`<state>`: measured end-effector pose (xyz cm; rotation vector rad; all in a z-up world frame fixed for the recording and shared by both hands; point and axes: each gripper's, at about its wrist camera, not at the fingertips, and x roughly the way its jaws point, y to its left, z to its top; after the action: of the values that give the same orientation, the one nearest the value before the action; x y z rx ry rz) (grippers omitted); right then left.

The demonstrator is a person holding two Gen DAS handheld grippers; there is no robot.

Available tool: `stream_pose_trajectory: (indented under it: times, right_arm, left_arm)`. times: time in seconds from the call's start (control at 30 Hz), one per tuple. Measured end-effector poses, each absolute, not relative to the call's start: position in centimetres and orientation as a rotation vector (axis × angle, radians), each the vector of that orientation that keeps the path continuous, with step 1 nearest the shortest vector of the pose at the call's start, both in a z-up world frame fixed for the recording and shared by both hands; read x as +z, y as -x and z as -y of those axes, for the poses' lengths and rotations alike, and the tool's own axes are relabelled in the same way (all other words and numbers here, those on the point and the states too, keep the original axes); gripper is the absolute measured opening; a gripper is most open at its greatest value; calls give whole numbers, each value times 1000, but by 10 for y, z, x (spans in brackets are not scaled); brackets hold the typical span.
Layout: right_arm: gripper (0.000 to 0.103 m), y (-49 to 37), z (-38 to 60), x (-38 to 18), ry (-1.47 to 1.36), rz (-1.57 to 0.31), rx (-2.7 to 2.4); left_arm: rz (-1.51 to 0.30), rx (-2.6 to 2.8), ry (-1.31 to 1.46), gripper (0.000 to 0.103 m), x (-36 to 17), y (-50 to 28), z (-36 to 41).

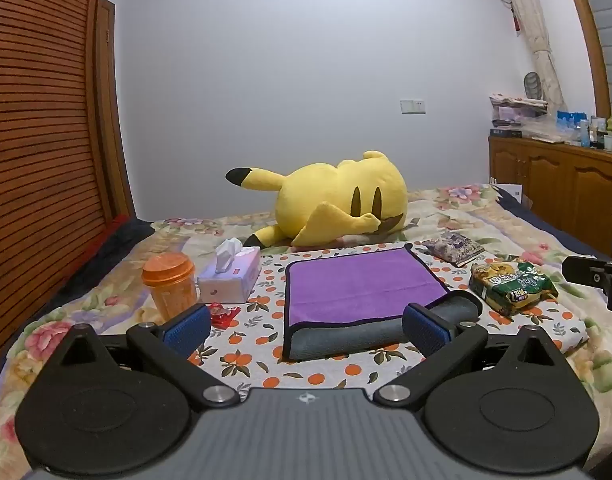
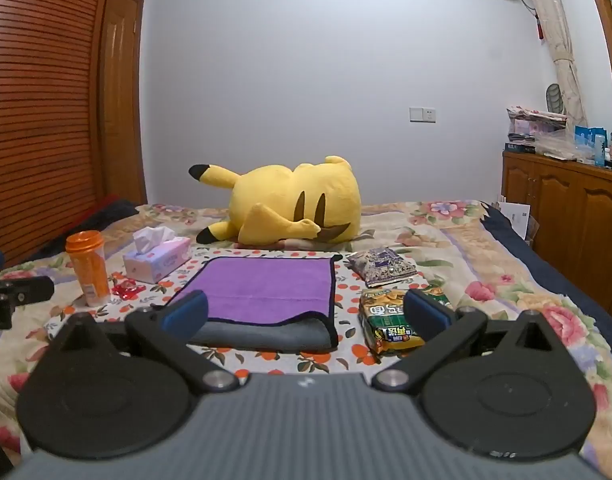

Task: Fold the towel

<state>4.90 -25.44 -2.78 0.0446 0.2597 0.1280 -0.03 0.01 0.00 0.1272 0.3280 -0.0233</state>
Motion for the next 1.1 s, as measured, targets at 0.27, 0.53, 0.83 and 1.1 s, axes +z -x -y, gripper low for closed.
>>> stream_pose_trajectory:
  times: [0.27, 0.53, 0.83, 1.1]
  right_arm:
    - [103, -49, 255, -28, -45, -261, 128]
    - [103, -49, 256, -27, -45, -259, 128]
    - [103, -50, 257, -27, -46, -259, 128]
    - [103, -50, 258, -27, -46, -258, 128]
  left_arm:
    - [-329, -22, -130, 103, 0, 0, 0]
    - [-329, -23, -131, 103, 0, 0, 0]
    - [-328, -22, -132, 103, 0, 0, 0]
    - [-328, -22, -133, 103, 0, 0, 0]
